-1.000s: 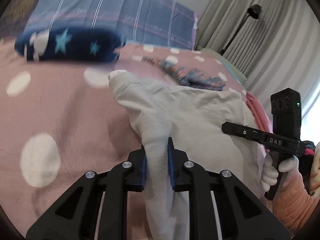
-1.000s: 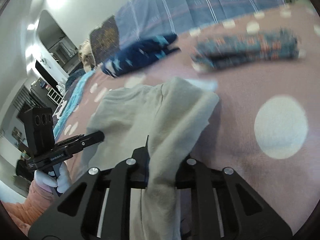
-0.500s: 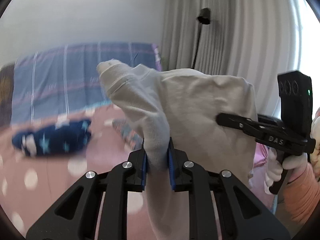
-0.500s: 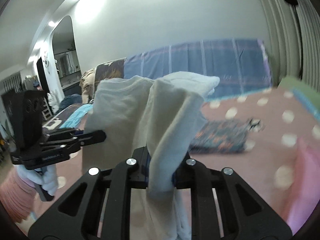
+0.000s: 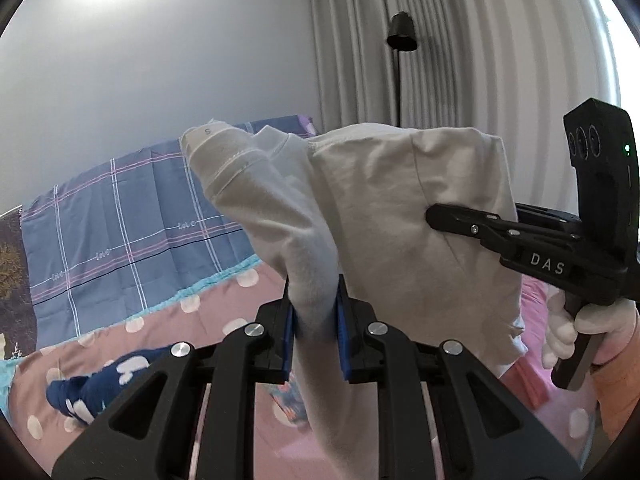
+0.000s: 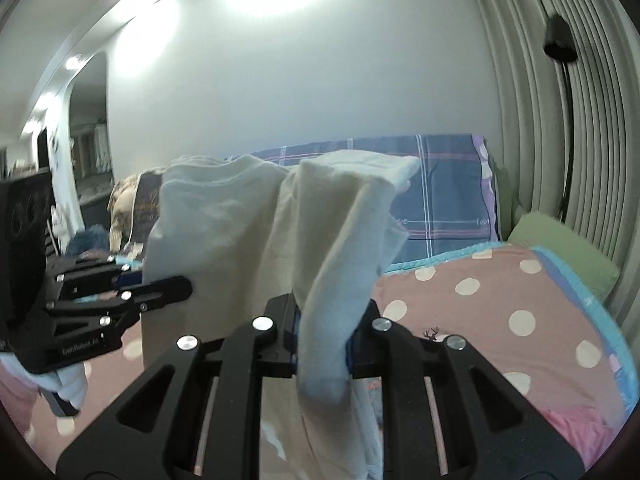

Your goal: Fold small clothes

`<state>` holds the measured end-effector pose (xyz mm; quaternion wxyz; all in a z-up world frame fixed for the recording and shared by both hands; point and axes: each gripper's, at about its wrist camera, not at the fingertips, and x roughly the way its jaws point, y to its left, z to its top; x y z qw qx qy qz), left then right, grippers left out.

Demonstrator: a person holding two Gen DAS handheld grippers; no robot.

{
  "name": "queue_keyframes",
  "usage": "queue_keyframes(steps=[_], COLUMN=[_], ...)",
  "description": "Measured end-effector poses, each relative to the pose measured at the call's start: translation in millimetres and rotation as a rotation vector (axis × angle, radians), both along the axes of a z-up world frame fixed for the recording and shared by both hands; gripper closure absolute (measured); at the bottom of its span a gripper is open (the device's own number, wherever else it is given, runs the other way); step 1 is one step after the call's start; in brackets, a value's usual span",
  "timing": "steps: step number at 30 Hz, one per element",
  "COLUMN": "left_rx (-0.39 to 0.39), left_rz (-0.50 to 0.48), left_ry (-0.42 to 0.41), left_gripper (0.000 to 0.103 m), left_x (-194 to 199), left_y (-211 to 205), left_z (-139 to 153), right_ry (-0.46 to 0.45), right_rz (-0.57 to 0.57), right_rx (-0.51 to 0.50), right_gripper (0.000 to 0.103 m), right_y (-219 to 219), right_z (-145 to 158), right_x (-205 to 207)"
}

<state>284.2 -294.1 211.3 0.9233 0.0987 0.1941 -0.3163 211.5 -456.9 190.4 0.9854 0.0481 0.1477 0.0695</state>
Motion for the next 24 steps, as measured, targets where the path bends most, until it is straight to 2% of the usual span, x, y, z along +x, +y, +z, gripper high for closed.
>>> queue_keyframes(steps=[4, 7, 11, 12, 13, 14, 15, 16, 18, 20, 22, 24], left_rx=[0.031, 0.045, 0.063, 0.083, 0.123, 0.199, 0.239, 0.270, 0.280, 0.305, 0.361, 0.385], left_rz=[0.036, 0.060, 0.097, 0.118, 0.160, 0.251, 0.296, 0.320, 0.310, 0.245, 0.216, 0.220], left_ry=[0.013, 0.043, 0.099, 0.115, 0.121, 0.123, 0.140, 0.173, 0.245, 0.290, 0.269, 0.194], left_gripper=[0.085, 0.085, 0.085, 0.078, 0.070, 0.067, 0.067, 0.067, 0.066, 0.065, 0.064, 0.065], left_x=[31.8, 60.8, 105.7, 119.6, 132.9, 150.5, 160.6, 169.8, 174.5, 166.6, 154.9, 137.9], left_y=[-15.2, -25.1, -39.5, -44.7, -49.0, -51.9, -50.9, -49.5, -39.6, -36.3, -38.0, -38.2], left_z=[-11.8, -25.4, -56.6, -69.1, -83.3, -106.1, -121.4, -137.6, -172.0, -203.8, -225.0, -235.3], right_ry=[0.023, 0.066, 0.127, 0.149, 0.177, 0.245, 0.322, 0.384, 0.432, 0.488, 0.555, 0.560], right_rz=[-0.019, -0.042, -0.075, -0.093, -0.127, -0.222, -0.289, -0.336, -0.369, -0.320, -0.304, -0.289], right_rx=[0.029, 0.030, 0.035, 0.029, 0.018, -0.014, -0.035, -0.043, -0.027, 0.020, -0.024, -0.043], right_gripper=[0.087, 0.087, 0.087, 0.084, 0.070, 0.060, 0.049, 0.050, 0.050, 0.051, 0.051, 0.051], right_y=[-14.7, -20.2, -25.2, -25.7, -27.8, -31.9, -36.8, -41.7, -49.6, -53.0, -48.4, -46.4], right_z=[-9.2, -27.6, -54.4, -62.4, -71.8, -90.0, -106.3, -123.6, -149.4, -182.1, -218.2, -240.1], right_x=[44.4, 84.0, 130.4, 142.3, 155.0, 177.2, 193.6, 203.4, 207.7, 201.9, 192.4, 182.4])
